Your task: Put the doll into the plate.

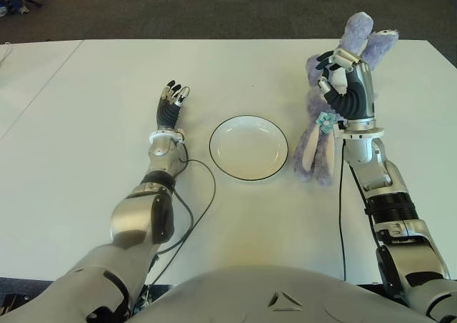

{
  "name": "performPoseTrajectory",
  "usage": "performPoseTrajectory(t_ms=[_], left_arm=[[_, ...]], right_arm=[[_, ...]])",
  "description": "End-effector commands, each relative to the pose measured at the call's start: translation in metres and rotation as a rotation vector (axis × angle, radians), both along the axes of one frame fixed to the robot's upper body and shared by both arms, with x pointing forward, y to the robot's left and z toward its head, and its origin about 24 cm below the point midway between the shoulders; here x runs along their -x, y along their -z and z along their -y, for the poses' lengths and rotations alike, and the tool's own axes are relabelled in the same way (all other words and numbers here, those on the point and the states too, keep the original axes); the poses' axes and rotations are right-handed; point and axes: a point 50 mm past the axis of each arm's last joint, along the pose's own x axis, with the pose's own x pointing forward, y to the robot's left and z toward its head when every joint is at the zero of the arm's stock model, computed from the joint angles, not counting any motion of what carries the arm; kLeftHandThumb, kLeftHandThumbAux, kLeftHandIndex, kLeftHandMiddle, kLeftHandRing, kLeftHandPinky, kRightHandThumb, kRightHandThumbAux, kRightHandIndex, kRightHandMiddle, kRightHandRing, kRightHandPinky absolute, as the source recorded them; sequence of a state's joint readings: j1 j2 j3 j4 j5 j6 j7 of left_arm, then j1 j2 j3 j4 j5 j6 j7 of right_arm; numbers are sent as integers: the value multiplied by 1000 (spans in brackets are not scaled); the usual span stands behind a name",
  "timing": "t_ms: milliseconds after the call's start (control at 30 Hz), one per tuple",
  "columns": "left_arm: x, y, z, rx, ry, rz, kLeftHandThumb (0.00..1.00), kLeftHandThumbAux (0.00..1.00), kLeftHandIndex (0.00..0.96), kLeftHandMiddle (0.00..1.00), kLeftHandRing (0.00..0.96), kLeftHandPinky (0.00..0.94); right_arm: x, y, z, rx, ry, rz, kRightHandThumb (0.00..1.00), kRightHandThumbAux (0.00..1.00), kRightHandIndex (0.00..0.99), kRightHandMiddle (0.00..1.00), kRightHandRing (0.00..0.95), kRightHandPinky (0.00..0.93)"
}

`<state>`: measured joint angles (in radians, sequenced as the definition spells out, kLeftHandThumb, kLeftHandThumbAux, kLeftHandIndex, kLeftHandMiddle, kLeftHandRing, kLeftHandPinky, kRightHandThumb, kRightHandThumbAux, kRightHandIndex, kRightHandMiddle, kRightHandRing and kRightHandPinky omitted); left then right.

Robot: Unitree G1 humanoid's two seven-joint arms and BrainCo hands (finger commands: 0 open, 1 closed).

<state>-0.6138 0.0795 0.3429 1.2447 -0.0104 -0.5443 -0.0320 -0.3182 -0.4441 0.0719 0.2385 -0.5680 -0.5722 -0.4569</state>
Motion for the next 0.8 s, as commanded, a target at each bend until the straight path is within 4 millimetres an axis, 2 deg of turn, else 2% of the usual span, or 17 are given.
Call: performPoseTrajectory(t_ms=[33,400,533,633,667,700,733,767,800], left_arm=[[71,83,9,88,-11,-401,0,521,95,134,127,108],[71,83,10,100,-21,-394,0,514,105,140,132,123],[71,83,10,96,-17,-395,0,514,107,141,131,106],[71,83,9,88,-9,-398,0,518,103,136,126,101],[72,83,9,87,-7,-398,0,519,101,134,124,100],[72,83,9,89,-6,-397,0,519,100,134,124,100],[72,83,9,90,-6,-396,0,517,96,131,122,97],[72,83,9,91,-6,-395,0,516,95,131,121,96],[72,83,9,91,-7,-394,0,516,95,130,121,96]], right_arm=[[8,6,-16,60,-98,13,715,707,441,846,871,889],[13,9,-19,126,-144,-7,714,707,440,857,873,885],[11,18,-16,133,-142,-77,716,707,440,852,869,879],[10,27,-16,158,-171,-214,715,707,440,834,851,846],[10,29,-16,165,-176,-243,713,707,437,796,813,801],[12,42,-14,186,-178,-300,712,707,437,789,806,793],[14,51,-12,200,-180,-342,688,714,419,524,517,501],[16,57,-11,209,-181,-367,681,715,414,456,443,425],[17,61,-9,241,-182,-409,680,715,413,444,430,413]])
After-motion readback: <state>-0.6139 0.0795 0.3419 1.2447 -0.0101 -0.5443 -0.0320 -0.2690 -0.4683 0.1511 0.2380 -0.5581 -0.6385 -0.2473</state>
